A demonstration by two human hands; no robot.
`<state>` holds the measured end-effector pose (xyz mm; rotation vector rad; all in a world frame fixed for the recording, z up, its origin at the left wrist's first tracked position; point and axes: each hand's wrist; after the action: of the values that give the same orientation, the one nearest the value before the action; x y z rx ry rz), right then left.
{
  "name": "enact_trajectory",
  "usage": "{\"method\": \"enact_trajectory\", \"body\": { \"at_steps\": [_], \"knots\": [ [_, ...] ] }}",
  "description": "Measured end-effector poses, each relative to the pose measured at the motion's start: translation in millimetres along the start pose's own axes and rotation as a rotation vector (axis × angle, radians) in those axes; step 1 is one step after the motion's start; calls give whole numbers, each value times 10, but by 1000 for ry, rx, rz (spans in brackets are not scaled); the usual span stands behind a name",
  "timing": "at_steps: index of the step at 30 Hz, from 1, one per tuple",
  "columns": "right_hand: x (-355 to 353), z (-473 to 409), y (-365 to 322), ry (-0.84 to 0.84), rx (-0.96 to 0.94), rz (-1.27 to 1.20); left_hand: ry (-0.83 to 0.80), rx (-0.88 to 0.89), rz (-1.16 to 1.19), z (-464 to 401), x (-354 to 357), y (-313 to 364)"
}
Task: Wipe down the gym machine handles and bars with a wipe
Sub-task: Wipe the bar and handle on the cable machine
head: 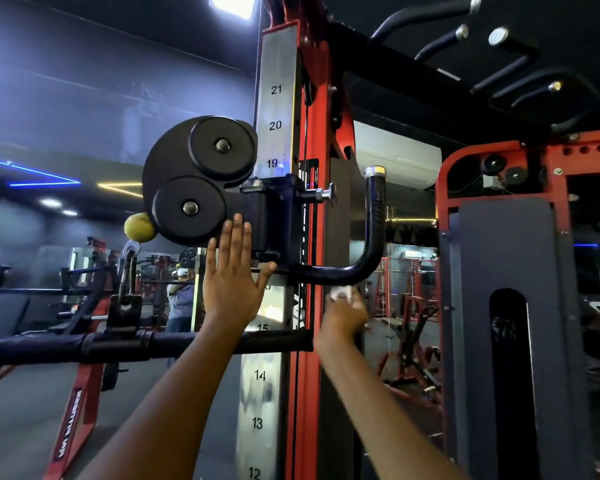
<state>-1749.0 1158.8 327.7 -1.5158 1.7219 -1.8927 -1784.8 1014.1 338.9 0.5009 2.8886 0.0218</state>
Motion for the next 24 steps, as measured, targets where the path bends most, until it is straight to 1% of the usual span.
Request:
{"method": "enact_trajectory", "body": {
  "at_steps": [2,3,5,9,12,14,16,18,19,22,24],
  "knots": [
    [244,130,48,-78,181,-150,19,32,-24,2,27,-52],
    [332,182,38,-121,217,-181,24,46,-23,2,33,-72],
    [396,238,27,-237,236,-190,26,65,-1,9,25,-83],
    [139,143,59,-320,265,-185,-48,27,29,38,-18,-36],
    [-258,167,1,-421,262,-20,-101,-65,36,99,-79,65],
    [-578,220,-69,-421,219,80,-179,-165,27,244,-153,244],
    [-888,261,-157,-424,153,158,-254,-290,125,415,-249,524],
    [-1247,270,-224,-405,45,304,-334,-376,288,649,-344,872],
    [-1446,279,-255,-381,-49,434,-370,-388,335,793,-377,1052],
    [-2030,257,-363,-281,-386,1017,-496,-406,431,1184,-488,1604],
    [-2468,209,-467,-202,-449,1314,-585,-397,475,1395,-571,2025]
  ]
}}
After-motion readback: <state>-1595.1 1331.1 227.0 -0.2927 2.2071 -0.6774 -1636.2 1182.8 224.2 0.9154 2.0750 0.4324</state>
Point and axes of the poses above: each hand's wrist, its own z-axis away from the middle knuckle, its own x-axis out of the palm, y = z × x, and after that the axes turned 14 degrees about z, right-handed
